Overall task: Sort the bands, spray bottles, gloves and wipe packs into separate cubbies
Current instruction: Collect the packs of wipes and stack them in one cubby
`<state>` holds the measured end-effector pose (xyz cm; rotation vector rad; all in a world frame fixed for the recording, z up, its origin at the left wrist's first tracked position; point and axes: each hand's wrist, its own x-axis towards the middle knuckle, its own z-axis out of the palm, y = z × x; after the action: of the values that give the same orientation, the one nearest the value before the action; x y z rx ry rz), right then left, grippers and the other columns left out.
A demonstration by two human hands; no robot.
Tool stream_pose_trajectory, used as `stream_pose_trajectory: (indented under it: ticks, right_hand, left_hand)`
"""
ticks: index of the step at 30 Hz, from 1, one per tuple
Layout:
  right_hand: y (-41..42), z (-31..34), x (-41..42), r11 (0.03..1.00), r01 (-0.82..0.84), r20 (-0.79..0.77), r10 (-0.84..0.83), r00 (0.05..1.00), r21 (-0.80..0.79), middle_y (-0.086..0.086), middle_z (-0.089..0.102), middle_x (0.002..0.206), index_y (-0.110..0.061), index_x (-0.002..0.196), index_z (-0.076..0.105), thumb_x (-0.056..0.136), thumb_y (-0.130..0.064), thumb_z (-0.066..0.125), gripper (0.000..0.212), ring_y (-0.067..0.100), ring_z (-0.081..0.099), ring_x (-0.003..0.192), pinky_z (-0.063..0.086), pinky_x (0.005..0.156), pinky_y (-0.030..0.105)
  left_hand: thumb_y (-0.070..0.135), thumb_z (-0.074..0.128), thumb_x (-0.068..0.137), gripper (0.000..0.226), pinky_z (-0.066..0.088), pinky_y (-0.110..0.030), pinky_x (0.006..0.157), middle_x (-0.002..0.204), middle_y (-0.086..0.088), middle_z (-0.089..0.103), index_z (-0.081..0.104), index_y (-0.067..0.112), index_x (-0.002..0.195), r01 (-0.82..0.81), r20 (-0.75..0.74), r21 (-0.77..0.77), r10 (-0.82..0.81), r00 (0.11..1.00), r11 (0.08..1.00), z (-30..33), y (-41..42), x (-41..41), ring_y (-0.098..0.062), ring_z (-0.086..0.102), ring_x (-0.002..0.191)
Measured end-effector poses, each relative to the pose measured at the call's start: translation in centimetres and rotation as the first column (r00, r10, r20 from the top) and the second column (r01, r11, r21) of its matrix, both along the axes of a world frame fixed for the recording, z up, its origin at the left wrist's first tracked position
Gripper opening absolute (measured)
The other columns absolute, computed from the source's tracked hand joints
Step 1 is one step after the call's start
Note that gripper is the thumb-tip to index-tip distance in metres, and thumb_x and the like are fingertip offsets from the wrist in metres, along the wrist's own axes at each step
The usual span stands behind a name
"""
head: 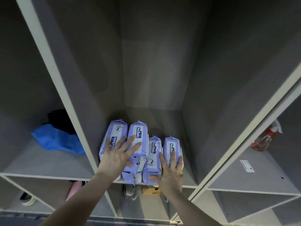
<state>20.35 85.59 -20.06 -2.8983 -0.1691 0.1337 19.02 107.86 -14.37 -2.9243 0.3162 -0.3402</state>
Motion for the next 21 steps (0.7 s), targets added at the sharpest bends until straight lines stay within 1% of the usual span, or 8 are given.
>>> stream_pose_trajectory:
  ticks: [3, 6, 7, 10, 13, 16, 19, 21]
  right_hand:
    - [0.0, 0.2, -0.1, 1.000, 0.001, -0.054, -0.003, 0.999, -0.026, 0.002, -0.028, 0.156, -0.045, 0.147, -0.010, 0.072, -0.080, 0.045, 0.099, 0.038, -0.023, 0.142, 0.032, 0.108, 0.058]
    - [-0.3, 0.8, -0.2, 0.986, -0.043, -0.098, 0.028, 0.995, -0.161, 0.008, -0.031, 0.153, -0.036, 0.146, -0.020, 0.064, -0.089, 0.034, 0.112, 0.041, -0.025, 0.141, -0.013, 0.101, 0.072]
    - [0.1, 0.8, -0.4, 0.978, -0.065, -0.080, 0.049, 0.996, -0.201, 0.013, -0.026, 0.155, -0.029, 0.147, -0.019, 0.055, -0.093, 0.024, 0.120, 0.044, -0.020, 0.142, -0.018, 0.097, 0.073]
    - [2.3, 0.1, -1.7, 0.984, -0.061, -0.040, 0.055, 0.998, -0.168, 0.033, 0.026, 0.149, -0.004, 0.147, 0.025, 0.035, -0.098, 0.025, 0.146, 0.055, 0.020, 0.137, 0.007, 0.101, 0.078]
    - [4.6, -1.8, -2.3, 1.000, -0.003, 0.006, 0.003, 1.000, 0.008, 0.031, 0.046, 0.138, 0.003, 0.133, 0.048, 0.039, -0.092, 0.045, 0.134, 0.054, 0.033, 0.131, 0.015, 0.103, 0.075]
    - [5.6, -2.2, -2.4, 0.996, 0.065, 0.119, -0.073, 0.990, 0.066, 0.025, 0.050, 0.137, -0.001, 0.130, 0.055, 0.052, -0.081, 0.050, 0.111, 0.048, 0.034, 0.133, 0.018, 0.104, 0.073]
    - [6.4, -2.5, -1.9, 0.978, 0.144, 0.169, -0.169, 0.971, 0.149, 0.021, 0.052, 0.137, -0.006, 0.135, 0.046, 0.047, -0.075, 0.062, 0.113, 0.041, 0.029, 0.137, 0.017, 0.106, 0.071]
    - [6.9, -2.8, -1.5, 0.966, 0.191, 0.206, -0.225, 0.952, 0.173, 0.019, 0.053, 0.137, -0.009, 0.136, 0.040, 0.048, -0.077, 0.059, 0.113, 0.037, 0.012, 0.145, 0.014, 0.108, 0.070]
  left_hand:
    - [0.049, 0.088, 0.048, 0.111, 0.042, -0.069, 0.090, 0.148, -0.001, 0.044, 0.033, 0.030, 0.142, -0.009, 0.008, -0.011, 0.009, 1.000, 1.000, 0.2, -0.1, -0.1, -0.025, 0.053, 0.127]
    - [0.058, 0.085, 0.046, 0.120, 0.037, -0.066, 0.098, 0.151, -0.007, 0.038, 0.028, 0.020, 0.145, -0.034, 0.028, -0.021, 0.034, 0.999, 0.999, -0.4, -0.6, -1.6, -0.027, 0.045, 0.134]
    - [0.062, 0.083, 0.046, 0.125, 0.032, -0.065, 0.103, 0.154, -0.009, 0.033, 0.024, 0.016, 0.147, -0.050, 0.036, -0.018, 0.051, 0.998, 0.999, -0.8, -0.8, -2.3, -0.027, 0.038, 0.137]
    - [0.068, 0.079, 0.046, 0.138, 0.025, -0.063, 0.108, 0.158, -0.012, 0.020, 0.012, 0.008, 0.151, -0.073, 0.047, -0.015, 0.074, 0.996, 0.997, -2.6, -0.8, -4.0, -0.026, 0.022, 0.144]
    - [0.057, 0.083, 0.049, 0.140, 0.025, -0.064, 0.108, 0.160, -0.010, 0.010, 0.001, 0.011, 0.153, -0.064, 0.076, 0.028, 0.061, 0.995, 0.998, -4.0, -0.6, -3.9, -0.027, 0.014, 0.146]
    - [0.050, 0.083, 0.051, 0.136, 0.021, -0.062, 0.107, 0.159, -0.008, 0.011, 0.000, 0.014, 0.153, -0.056, 0.150, 0.059, 0.046, 0.988, 0.997, -4.7, -0.1, -3.1, -0.028, 0.015, 0.143]
    - [0.046, 0.050, 0.083, 0.088, 0.032, -0.061, 0.099, 0.161, -0.005, 0.009, 0.007, 0.015, 0.153, -0.039, 0.303, 0.102, 0.007, 0.953, 0.994, -5.7, 0.5, -2.6, -0.029, 0.026, 0.140]
    - [0.047, 0.045, 0.084, 0.082, 0.036, -0.059, 0.097, 0.159, -0.003, 0.015, 0.012, 0.014, 0.153, -0.055, 0.359, 0.122, 0.007, 0.933, 0.991, -5.9, 0.8, -2.4, -0.027, 0.034, 0.136]
